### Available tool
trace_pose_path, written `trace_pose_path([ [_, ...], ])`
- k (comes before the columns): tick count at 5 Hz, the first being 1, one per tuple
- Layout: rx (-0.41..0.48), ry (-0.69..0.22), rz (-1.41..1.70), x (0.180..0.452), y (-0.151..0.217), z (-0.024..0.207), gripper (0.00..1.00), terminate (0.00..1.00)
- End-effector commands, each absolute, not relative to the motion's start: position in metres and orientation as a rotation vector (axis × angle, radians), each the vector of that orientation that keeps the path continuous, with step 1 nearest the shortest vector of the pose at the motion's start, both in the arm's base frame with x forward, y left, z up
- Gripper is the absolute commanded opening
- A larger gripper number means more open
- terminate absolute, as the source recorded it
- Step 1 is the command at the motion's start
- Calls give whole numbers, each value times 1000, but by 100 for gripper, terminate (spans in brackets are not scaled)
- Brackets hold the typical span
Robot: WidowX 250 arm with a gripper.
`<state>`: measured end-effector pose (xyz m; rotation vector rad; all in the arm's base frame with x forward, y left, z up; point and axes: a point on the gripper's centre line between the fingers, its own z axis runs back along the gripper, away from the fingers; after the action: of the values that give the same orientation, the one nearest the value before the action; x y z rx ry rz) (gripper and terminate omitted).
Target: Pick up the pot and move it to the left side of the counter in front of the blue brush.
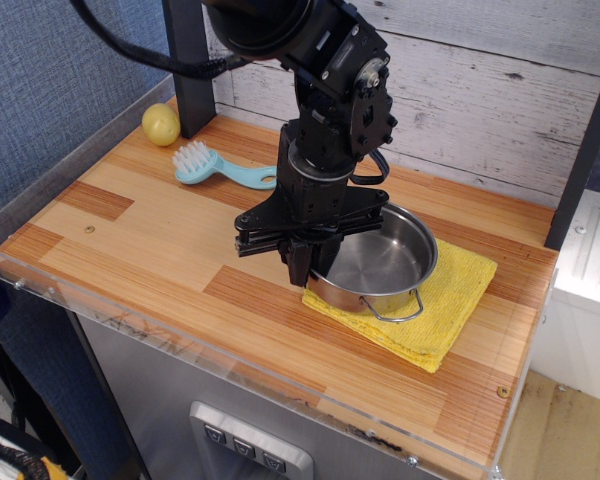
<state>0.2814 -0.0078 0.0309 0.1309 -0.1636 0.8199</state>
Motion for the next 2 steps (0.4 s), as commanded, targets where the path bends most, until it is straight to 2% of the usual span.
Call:
trace_pose_path([
  [1, 57, -261, 767, 295, -25, 63, 0, 0],
  [2, 15, -317, 748, 302, -35, 94, 0, 0],
])
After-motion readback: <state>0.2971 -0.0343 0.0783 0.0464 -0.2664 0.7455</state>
